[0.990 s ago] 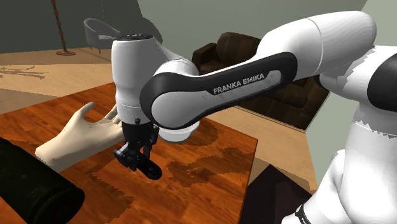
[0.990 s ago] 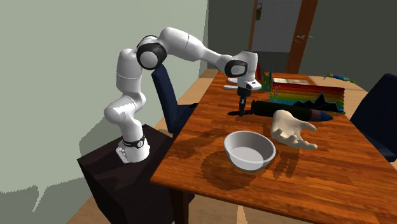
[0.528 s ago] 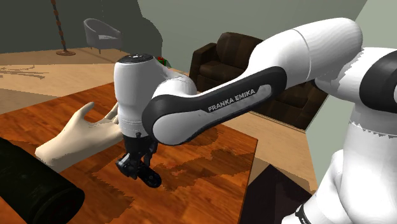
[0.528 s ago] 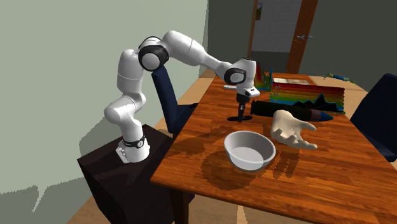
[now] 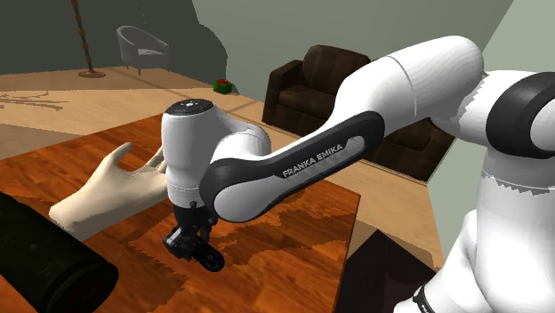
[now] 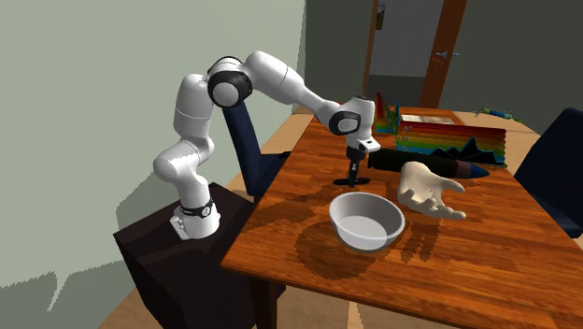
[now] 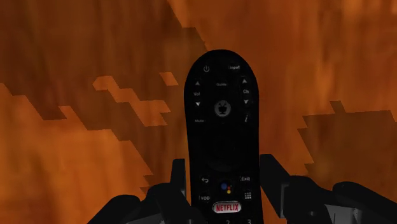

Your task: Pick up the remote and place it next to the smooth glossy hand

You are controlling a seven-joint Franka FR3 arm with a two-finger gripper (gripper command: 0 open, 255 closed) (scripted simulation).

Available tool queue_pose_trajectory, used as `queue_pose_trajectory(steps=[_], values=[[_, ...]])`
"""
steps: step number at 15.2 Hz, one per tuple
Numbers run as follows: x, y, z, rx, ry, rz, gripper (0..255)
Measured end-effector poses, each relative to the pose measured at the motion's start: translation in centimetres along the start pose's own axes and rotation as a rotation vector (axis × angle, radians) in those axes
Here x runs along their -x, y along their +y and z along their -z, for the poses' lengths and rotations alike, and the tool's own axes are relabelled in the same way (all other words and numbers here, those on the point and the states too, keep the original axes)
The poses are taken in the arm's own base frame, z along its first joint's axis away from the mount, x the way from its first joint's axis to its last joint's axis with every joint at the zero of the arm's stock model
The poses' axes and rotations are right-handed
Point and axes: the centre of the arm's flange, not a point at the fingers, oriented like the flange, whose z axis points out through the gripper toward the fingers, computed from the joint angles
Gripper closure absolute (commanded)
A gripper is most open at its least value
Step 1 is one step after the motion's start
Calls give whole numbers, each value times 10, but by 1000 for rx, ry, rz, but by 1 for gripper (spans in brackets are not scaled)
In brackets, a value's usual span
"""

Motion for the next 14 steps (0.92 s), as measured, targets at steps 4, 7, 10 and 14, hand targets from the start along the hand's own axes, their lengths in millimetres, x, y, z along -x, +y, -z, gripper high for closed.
queue_pose_trajectory(steps=[4, 7, 10, 14], values=[[1, 0, -2, 0, 0, 0, 255], [1, 0, -2, 0, -1, 1, 0], [1, 0, -3, 0, -1, 1, 0], [1, -1, 3, 0, -2, 0, 0]])
